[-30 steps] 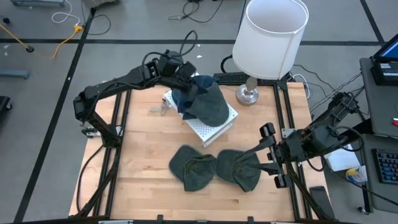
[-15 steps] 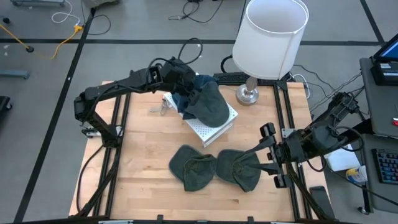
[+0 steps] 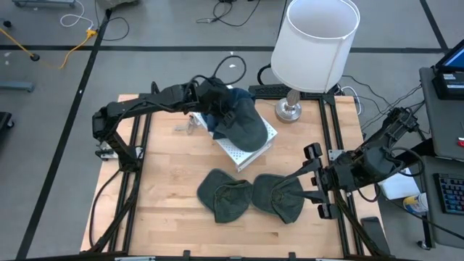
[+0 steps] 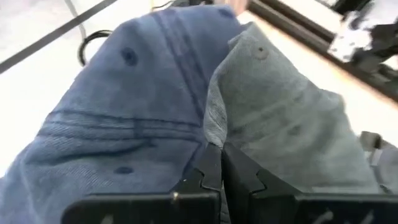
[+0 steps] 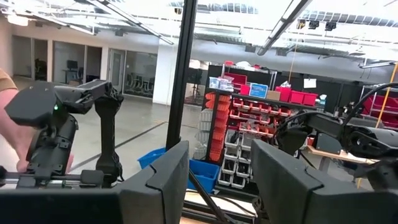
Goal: Pick & Place hat
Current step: Put the top left gray cap on the shelf
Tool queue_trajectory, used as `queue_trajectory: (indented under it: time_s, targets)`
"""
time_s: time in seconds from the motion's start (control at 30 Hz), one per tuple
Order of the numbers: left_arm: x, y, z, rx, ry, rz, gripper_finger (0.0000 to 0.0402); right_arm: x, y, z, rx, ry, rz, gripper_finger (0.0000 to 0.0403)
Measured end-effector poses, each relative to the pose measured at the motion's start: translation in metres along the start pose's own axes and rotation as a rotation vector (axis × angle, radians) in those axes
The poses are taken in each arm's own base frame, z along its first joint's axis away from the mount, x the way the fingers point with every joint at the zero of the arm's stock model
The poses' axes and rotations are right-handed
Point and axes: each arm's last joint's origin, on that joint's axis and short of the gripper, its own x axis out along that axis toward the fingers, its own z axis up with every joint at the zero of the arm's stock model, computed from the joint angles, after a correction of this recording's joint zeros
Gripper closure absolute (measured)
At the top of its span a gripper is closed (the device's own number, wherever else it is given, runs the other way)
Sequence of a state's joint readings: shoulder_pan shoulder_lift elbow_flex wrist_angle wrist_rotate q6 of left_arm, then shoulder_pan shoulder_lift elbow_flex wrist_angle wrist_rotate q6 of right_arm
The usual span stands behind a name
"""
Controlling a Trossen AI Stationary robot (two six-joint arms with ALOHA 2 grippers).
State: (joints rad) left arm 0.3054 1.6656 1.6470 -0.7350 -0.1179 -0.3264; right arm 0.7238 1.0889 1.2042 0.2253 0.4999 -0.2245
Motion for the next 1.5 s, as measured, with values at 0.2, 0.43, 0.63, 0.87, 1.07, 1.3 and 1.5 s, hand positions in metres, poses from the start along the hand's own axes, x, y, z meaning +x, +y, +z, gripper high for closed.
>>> queue_trajectory:
  time_s: [0.2,0.43,0.63,0.87,1.07,1.3,1.5]
  targets:
    - [0.0,0.003,-0.006,0.01,0.046,0.064,0.0402,0.0,0.001,-0.004,-0.02,0.036,0.007,0.0238]
    - [0.0,0.0,-0.003,0.003,0.035,-0.01,0.0384,0.0,0.001,-0.004,-0.022,0.038,0.007,0.0238]
    - [-0.006,-0.002,0.002,0.003,-0.007,-0.04,0.0326,0.0,0.001,-0.005,-0.025,0.049,0.01,0.0238]
    - [-0.035,-0.006,0.024,0.054,-0.144,0.026,0.026,0.0,0.002,-0.008,0.001,0.071,0.014,0.0238]
    - [-0.049,-0.022,0.029,0.098,-0.179,-0.035,0.0233,0.0,0.002,-0.009,0.01,0.088,0.017,0.0238]
    - [-0.026,-0.046,0.012,0.187,-0.088,0.01,0.0255,0.0,0.002,-0.009,0.008,0.088,0.02,0.0238]
    - [0.013,-0.066,-0.005,0.257,0.007,0.023,0.0272,0.0,0.002,-0.01,0.007,0.089,0.02,0.0238]
